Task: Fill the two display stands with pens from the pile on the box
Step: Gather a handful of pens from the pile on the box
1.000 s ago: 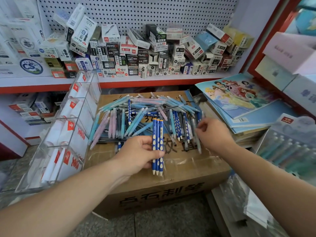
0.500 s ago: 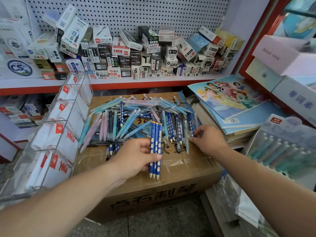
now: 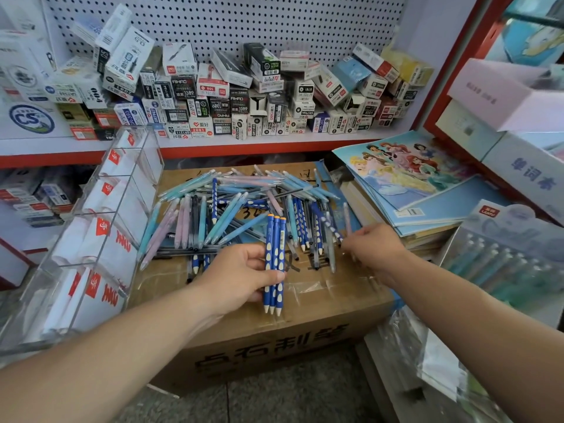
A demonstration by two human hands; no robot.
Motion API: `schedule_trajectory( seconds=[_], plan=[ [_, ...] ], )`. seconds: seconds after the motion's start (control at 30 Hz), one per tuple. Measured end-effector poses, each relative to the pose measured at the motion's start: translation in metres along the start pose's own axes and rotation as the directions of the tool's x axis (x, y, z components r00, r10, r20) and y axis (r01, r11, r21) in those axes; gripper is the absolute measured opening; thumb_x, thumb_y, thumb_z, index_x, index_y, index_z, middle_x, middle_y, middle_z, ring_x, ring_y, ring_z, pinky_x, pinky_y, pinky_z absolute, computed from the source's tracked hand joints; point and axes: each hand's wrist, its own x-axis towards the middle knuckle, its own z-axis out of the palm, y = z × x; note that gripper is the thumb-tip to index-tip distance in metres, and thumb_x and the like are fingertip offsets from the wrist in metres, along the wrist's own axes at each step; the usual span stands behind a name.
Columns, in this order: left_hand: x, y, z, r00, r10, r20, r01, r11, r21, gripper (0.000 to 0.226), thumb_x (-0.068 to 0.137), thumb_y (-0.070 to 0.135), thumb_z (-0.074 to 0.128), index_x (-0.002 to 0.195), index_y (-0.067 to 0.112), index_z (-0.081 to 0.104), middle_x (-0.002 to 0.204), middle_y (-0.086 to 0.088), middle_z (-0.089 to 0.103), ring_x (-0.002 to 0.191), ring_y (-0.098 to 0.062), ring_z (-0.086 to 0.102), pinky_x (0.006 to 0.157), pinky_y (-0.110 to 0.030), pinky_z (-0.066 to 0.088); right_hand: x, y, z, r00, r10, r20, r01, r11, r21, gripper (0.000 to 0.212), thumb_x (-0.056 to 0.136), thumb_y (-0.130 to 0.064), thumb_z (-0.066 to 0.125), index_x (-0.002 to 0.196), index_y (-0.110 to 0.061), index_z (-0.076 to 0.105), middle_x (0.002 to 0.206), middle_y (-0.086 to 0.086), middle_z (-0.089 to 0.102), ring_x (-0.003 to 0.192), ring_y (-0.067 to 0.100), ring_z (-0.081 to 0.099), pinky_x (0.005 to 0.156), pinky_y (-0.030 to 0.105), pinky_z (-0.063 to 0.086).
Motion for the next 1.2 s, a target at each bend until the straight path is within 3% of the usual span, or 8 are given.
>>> schedule_trajectory(
  seconds=[0.2,0.3,0.43,0.53,0.63,0.9,1.03,1.2],
  plan=[
    [-0.001,0.0,-0.002,1.0,-0.004,-0.014,0.004,1.0,-0.021,0.033,0.088,0.01,0.079,0.118,0.019,0.072,0.105,-0.001,0.079,0.098,-0.018,0.076,0.093,-0.051,0.059,-0.016,0.007,-0.001,0.992,-0.032,0.122,0.02,0.995,0.1,0.01,0.086,-0.006,0.079,0.091,-0.013,0.073,0.1,0.007,0.067,0.079,0.017,0.061,0.06,0.025,0.046],
    [-0.002,-0.001,-0.001,1.0,-0.002,-0.02,0.001,0.999,-0.035,0.034,0.087,0.011,0.08,0.119,0.018,0.071,0.106,-0.002,0.079,0.099,-0.02,0.076,0.093,-0.053,0.059,-0.025,0.011,0.002,0.987,-0.136,0.084,0.136,0.991,0.006,0.01,0.084,-0.013,0.082,0.085,-0.014,0.073,0.093,-0.001,0.068,0.079,0.01,0.062,0.067,0.024,0.048],
    [-0.002,0.0,0.0,1.0,0.01,-0.028,-0.012,0.998,-0.06,0.033,0.088,0.008,0.078,0.119,0.018,0.071,0.104,-0.003,0.079,0.097,-0.02,0.076,0.092,-0.051,0.06,-0.036,0.009,0.003,0.941,-0.338,0.006,0.331,0.918,-0.218,0.014,0.086,-0.031,0.081,0.083,-0.022,0.072,0.079,-0.007,0.067,0.07,0.005,0.061,0.056,0.018,0.041],
    [-0.001,0.001,0.002,0.999,0.019,-0.043,-0.023,0.994,-0.103,0.028,0.09,0.004,0.075,0.115,0.015,0.071,0.101,-0.005,0.08,0.094,-0.021,0.077,0.085,-0.045,0.063,-0.041,0.004,0.005,0.9,-0.433,-0.043,0.424,0.896,-0.134,0.015,0.09,-0.033,0.078,0.083,-0.023,0.069,0.07,-0.004,0.063,0.061,0.007,0.056,0.056,0.022,0.048],
    [-0.001,0.004,0.005,0.996,0.036,-0.079,-0.048,0.988,-0.15,0.024,0.091,0.002,0.073,0.112,0.014,0.071,0.099,-0.004,0.08,0.089,-0.017,0.077,0.068,-0.029,0.063,-0.051,-0.002,0.01,0.902,-0.432,0.019,0.432,0.902,0.009,0.016,0.092,-0.033,0.074,0.085,-0.019,0.069,0.071,-0.001,0.061,0.061,0.007,0.053,0.055,0.016,0.045],
    [0.0,0.007,0.008,0.993,0.052,-0.107,-0.074,0.974,-0.214,0.023,0.093,0.001,0.07,0.113,0.011,0.07,0.102,-0.008,0.079,0.098,-0.027,0.076,0.087,-0.049,0.062,-0.066,-0.005,0.023,0.842,-0.415,0.345,0.412,0.907,0.086,0.021,0.094,-0.03,0.073,0.08,-0.014,0.07,0.061,-0.01,0.06,0.054,0.003,0.053,0.052,0.009,0.04],
    [0.0,0.007,0.009,0.993,0.053,-0.11,-0.078,0.969,-0.234,0.024,0.095,0.001,0.066,0.117,0.009,0.067,0.102,-0.01,0.079,0.096,-0.028,0.076,0.082,-0.046,0.063,-0.07,-0.001,0.034,0.817,-0.44,0.374,0.436,0.894,0.099,0.02,0.09,-0.027,0.077,0.081,-0.01,0.071,0.066,0.0,0.064,0.057,0.008,0.052,0.055,0.024,0.042],
    [-0.003,0.005,0.007,0.993,0.065,-0.094,-0.084,0.973,-0.214,0.026,0.091,0.0,0.072,0.116,0.009,0.068,0.099,-0.012,0.079,0.096,-0.032,0.076,0.083,-0.044,0.063,-0.071,0.0,0.042,0.809,-0.469,0.354,0.453,0.881,0.133,0.019,0.089,-0.022,0.079,0.078,-0.01,0.069,0.06,-0.005,0.061,0.048,0.002,0.048,0.051,0.018,0.04]
  ],
)
